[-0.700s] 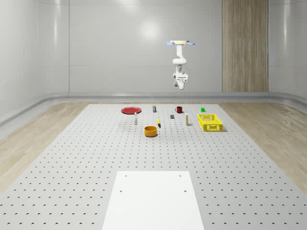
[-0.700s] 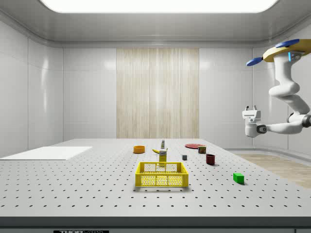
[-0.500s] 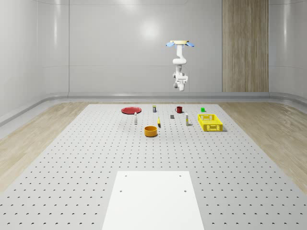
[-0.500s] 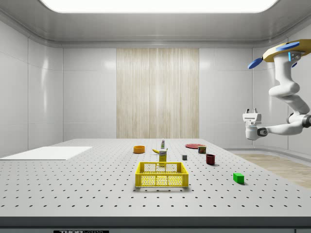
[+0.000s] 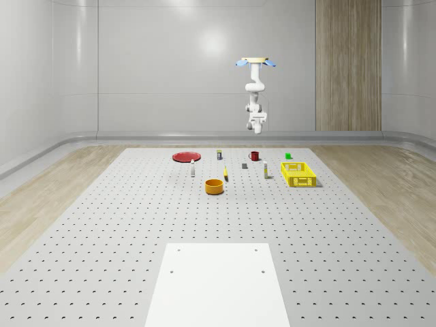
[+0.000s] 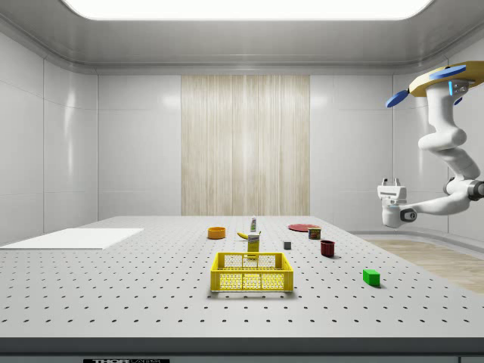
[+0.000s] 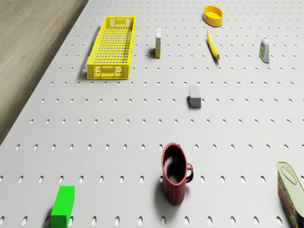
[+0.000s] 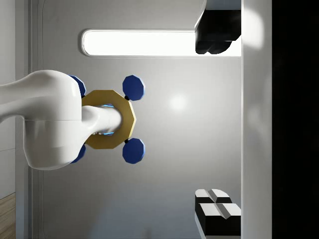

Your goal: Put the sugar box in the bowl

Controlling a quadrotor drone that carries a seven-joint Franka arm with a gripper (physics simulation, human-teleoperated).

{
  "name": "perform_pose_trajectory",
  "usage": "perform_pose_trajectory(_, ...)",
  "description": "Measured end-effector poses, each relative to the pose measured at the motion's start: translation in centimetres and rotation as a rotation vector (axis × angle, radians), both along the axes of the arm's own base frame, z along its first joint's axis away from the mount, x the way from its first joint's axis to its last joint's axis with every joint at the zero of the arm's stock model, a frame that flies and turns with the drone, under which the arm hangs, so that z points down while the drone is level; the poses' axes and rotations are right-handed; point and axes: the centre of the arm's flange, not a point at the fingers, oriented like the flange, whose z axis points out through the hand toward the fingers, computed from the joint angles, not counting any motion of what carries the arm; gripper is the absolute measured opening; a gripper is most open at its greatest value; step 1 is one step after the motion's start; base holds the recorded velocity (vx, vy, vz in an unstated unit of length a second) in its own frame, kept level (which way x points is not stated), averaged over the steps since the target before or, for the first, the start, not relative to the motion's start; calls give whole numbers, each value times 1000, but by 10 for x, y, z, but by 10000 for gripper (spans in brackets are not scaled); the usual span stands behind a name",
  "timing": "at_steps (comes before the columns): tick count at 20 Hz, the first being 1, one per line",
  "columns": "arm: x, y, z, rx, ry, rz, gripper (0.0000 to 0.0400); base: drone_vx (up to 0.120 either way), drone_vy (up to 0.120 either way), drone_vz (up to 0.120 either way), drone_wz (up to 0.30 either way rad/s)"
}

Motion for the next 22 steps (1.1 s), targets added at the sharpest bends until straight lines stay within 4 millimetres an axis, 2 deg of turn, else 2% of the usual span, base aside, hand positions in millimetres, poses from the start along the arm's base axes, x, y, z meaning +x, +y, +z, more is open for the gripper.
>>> perform_pose_trajectory(2,0,0,4,0,-2,0,400,20,0,0,0)
perform_pose_trajectory(22,0,0,12,-2,-17,0,400,120,0,0,0)
